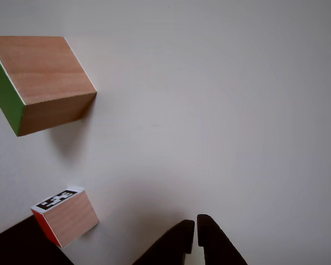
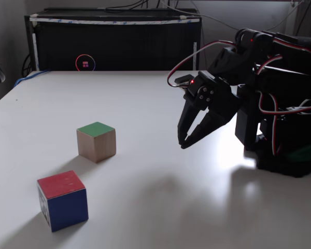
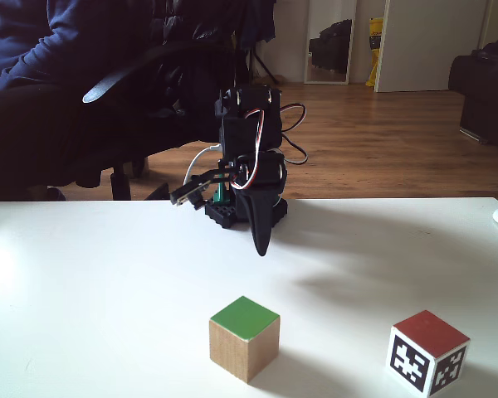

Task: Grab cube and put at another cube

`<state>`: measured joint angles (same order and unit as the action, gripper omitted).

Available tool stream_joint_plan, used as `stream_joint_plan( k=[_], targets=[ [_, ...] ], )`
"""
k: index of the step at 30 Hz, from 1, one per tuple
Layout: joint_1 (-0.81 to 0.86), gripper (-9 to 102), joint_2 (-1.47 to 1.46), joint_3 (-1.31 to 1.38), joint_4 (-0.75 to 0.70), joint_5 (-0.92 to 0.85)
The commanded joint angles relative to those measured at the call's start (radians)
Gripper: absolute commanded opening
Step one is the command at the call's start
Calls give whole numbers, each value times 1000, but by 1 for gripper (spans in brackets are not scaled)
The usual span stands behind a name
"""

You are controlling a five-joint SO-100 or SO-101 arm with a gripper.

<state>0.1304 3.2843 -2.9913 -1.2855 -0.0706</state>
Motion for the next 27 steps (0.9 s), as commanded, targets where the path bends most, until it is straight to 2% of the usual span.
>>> stream_joint_plan(
  k=[1,17,27],
  targets=[
    [46,0,5,23,-5,12],
    [48,0,5,23,-5,12],
    [80,0,-3,69,83,-215]
  ],
)
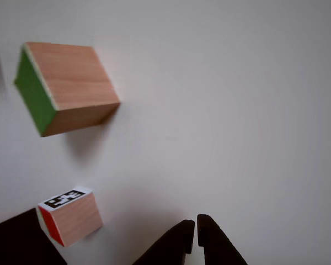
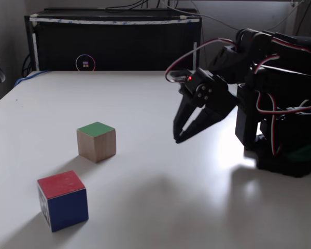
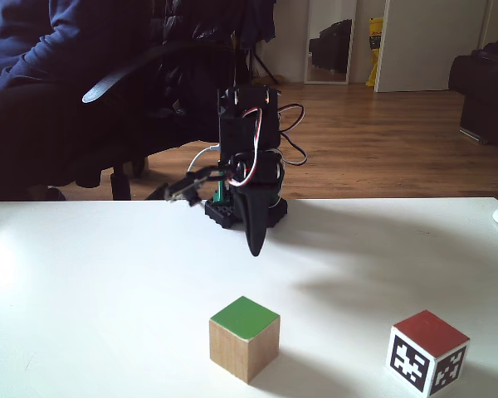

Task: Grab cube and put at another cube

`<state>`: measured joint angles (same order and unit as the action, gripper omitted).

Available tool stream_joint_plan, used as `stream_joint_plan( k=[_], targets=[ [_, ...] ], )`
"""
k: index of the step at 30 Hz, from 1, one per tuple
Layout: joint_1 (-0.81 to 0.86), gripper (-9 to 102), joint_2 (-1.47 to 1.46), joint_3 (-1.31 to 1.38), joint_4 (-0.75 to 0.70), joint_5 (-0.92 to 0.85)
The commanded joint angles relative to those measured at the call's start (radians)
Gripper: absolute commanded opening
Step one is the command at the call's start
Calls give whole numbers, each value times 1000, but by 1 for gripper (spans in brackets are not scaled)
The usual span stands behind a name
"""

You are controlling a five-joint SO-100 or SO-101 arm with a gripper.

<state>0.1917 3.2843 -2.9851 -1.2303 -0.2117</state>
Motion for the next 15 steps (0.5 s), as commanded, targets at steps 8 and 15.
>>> stream_joint_plan(
  k=[8,15],
  targets=[
    [51,3,-176,239,51,-359],
    [31,13,-857,678,-28,-476]
  ],
)
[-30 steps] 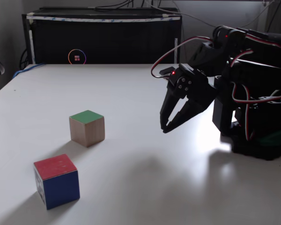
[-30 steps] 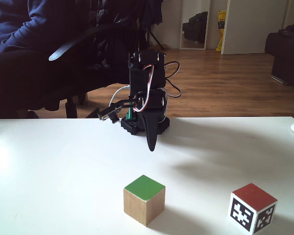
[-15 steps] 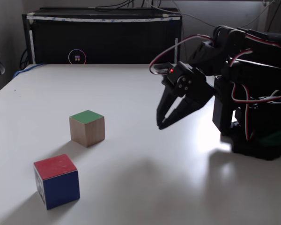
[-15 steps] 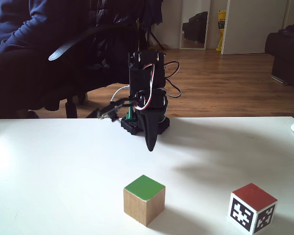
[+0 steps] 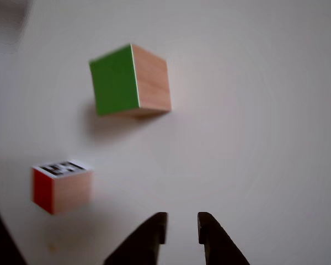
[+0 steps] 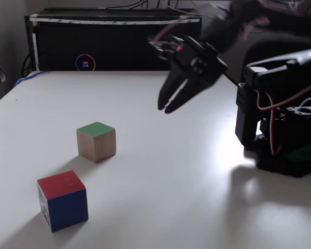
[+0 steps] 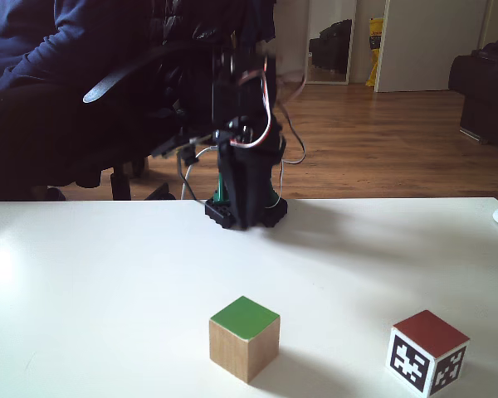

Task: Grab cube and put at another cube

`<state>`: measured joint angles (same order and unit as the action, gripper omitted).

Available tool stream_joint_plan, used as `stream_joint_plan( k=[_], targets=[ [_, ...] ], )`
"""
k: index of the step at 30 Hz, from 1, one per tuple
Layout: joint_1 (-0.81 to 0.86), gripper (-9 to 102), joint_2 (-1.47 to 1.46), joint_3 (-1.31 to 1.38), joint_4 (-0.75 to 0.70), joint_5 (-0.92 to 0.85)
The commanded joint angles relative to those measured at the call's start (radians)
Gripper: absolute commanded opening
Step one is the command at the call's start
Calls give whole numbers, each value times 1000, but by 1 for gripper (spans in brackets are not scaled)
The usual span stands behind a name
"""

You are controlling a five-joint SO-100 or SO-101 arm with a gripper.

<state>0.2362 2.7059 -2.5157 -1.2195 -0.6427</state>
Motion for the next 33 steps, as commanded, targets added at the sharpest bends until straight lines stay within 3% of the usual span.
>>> stream_joint_plan(
  k=[1,12,19,33],
  targets=[
    [-11,15,-356,268,-57,-61],
    [44,34,-568,535,-64,-252],
    [71,36,-742,676,-60,-322],
    [101,39,-1189,1045,-146,-296]
  ],
)
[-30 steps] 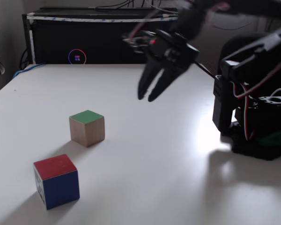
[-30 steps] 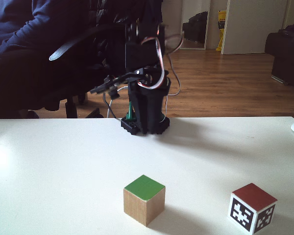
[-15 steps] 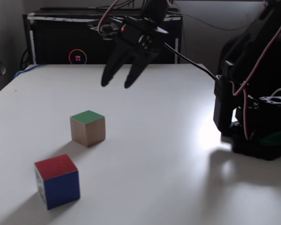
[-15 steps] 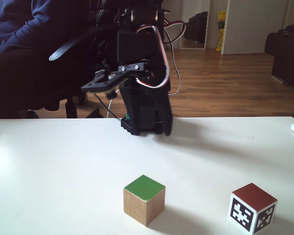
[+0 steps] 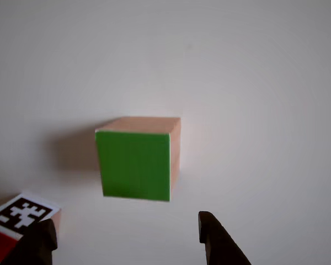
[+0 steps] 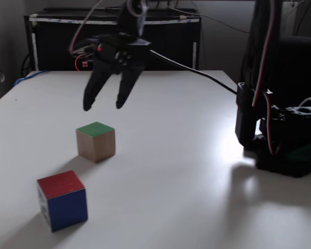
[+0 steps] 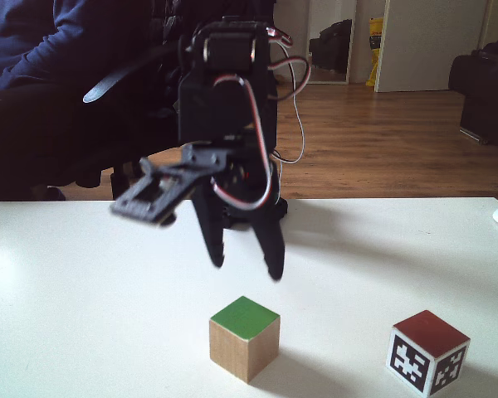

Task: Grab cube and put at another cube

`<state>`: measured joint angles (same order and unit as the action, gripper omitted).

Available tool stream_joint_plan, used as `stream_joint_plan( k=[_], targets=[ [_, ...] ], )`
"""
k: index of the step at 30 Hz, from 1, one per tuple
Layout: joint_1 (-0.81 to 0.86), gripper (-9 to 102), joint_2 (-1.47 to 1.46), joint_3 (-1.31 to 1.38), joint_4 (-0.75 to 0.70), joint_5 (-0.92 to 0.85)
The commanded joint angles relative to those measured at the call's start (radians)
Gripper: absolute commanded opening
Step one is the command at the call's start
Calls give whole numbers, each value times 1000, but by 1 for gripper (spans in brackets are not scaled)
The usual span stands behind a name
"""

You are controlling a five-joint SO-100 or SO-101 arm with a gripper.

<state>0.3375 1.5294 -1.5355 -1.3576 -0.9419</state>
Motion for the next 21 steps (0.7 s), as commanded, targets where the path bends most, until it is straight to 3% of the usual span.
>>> stream_joint_plan(
  k=[1,21],
  targets=[
    [-3,39,-18,64,-8,3],
    [-43,38,-114,55,40,-26]
  ],
)
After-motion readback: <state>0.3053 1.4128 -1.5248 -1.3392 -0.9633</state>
